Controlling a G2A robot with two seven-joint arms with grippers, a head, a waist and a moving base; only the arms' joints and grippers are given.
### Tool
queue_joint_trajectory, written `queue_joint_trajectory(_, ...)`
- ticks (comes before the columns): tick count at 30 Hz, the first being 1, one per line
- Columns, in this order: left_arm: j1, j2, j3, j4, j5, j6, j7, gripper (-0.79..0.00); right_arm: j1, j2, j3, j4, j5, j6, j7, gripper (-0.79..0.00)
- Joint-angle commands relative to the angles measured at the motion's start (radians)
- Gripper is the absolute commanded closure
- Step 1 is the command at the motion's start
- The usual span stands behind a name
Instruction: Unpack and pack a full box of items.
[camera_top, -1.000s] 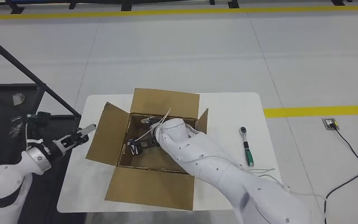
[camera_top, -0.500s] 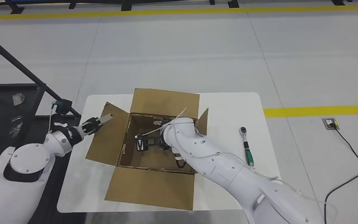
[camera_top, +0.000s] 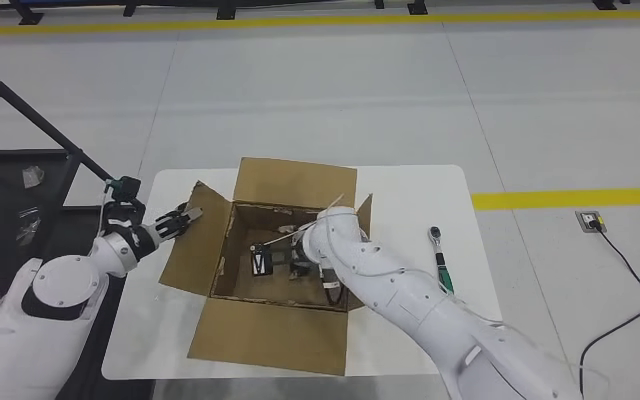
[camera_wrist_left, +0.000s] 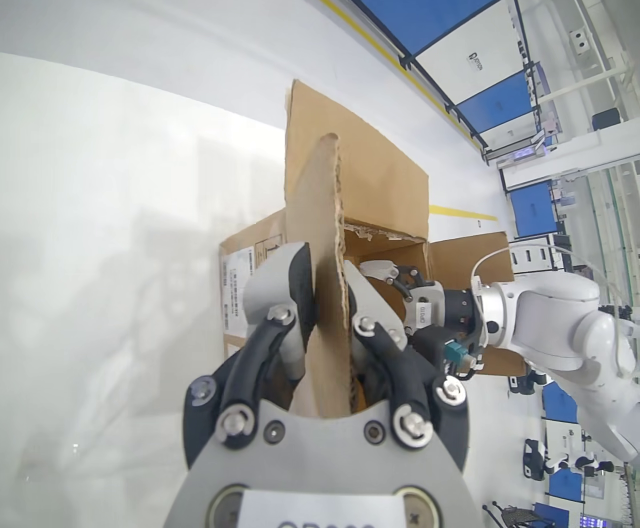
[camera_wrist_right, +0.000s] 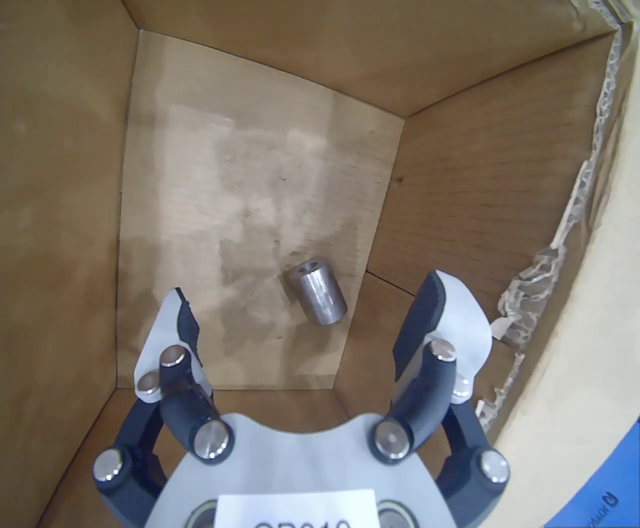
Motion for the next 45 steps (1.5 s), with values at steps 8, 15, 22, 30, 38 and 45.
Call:
queue_joint_trajectory(8,0.032,0.001,-0.026,-0.001,0.013,-0.060,0.027,0.000,0.018,-0.017,0.018,0.071,0.053,-0.060,0.079,-0.785)
queue_joint_trajectory(15,0.052,0.002,-0.042,-0.004,0.028,-0.057,0.035,-0.077,0.045,-0.054,0.020,0.176,0.134,-0.116,0.187,-0.785)
queue_joint_trajectory(22,0.064,0.000,-0.055,0.001,-0.023,-0.053,0.018,-0.785,0.072,-0.113,0.006,0.315,0.207,-0.146,0.257,-0.785)
queue_joint_trajectory(30,0.121,0.008,-0.148,0.006,-0.192,-0.084,-0.054,-0.785,0.069,-0.177,-0.064,0.377,0.132,-0.154,0.238,-0.785)
queue_joint_trajectory(38,0.172,0.014,-0.216,0.016,-0.267,-0.114,-0.090,-0.785,0.076,-0.226,-0.100,0.447,0.083,-0.145,0.194,-0.588)
queue_joint_trajectory(45,0.192,0.015,-0.233,0.026,-0.281,-0.124,-0.094,-0.785,0.089,-0.252,-0.111,0.494,0.066,-0.144,0.149,-0.545)
